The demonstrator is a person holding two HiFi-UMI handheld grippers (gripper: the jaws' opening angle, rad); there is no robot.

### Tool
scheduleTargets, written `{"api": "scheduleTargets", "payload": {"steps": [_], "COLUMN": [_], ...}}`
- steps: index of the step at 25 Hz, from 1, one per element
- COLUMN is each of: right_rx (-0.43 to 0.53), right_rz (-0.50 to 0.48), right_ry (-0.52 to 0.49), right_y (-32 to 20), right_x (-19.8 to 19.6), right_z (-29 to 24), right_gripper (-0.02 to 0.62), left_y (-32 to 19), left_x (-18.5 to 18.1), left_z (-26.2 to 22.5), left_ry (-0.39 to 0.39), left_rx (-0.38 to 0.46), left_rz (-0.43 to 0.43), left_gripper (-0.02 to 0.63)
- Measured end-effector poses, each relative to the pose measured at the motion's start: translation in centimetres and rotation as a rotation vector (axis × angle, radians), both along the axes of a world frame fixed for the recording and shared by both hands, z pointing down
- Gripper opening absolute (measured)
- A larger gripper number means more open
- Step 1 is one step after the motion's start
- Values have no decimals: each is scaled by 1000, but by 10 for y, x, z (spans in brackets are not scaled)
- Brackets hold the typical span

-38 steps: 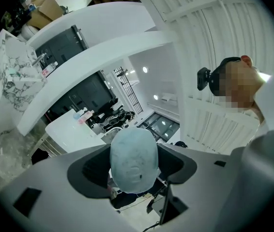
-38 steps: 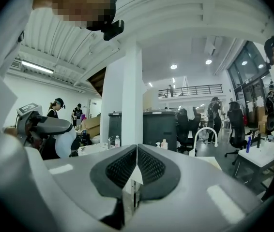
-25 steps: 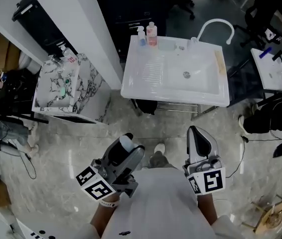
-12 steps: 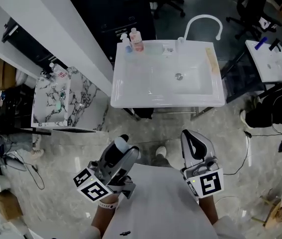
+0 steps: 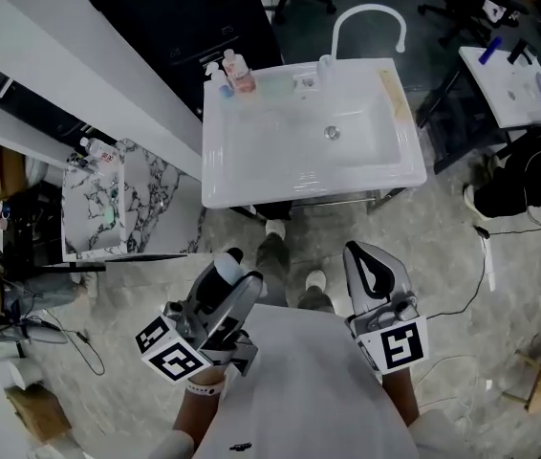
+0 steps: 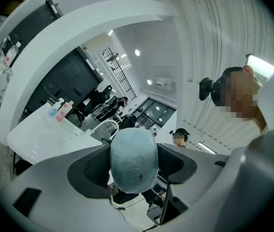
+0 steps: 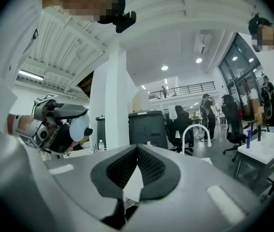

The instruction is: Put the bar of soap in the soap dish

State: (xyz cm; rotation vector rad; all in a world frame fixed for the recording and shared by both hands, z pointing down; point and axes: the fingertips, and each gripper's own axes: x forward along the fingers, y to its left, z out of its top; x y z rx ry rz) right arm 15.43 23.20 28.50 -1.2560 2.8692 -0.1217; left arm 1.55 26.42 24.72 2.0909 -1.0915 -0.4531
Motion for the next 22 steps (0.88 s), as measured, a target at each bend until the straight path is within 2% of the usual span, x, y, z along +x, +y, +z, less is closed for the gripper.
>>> {"api": "scheduleTargets", "payload": {"steps": [9,15,22], "right_rx": [-15,-10,-14], "right_rz": [46,67,76], "right_ry": [12,21,24], "right_y": [-21,-51,-101], "right_x": [-3,-20,-57], "right_z": [3,1,-15], "right_gripper": [6,6,6], "left_y": [-33,-63,-122], "left_x": [-8,-21,-49], "left_z": [4,13,3], "left_ry": [16,36,62], "left_rx": [-5,-29,-15], "left_rz": [41,73,112], "left_gripper": [295,293,294]}}
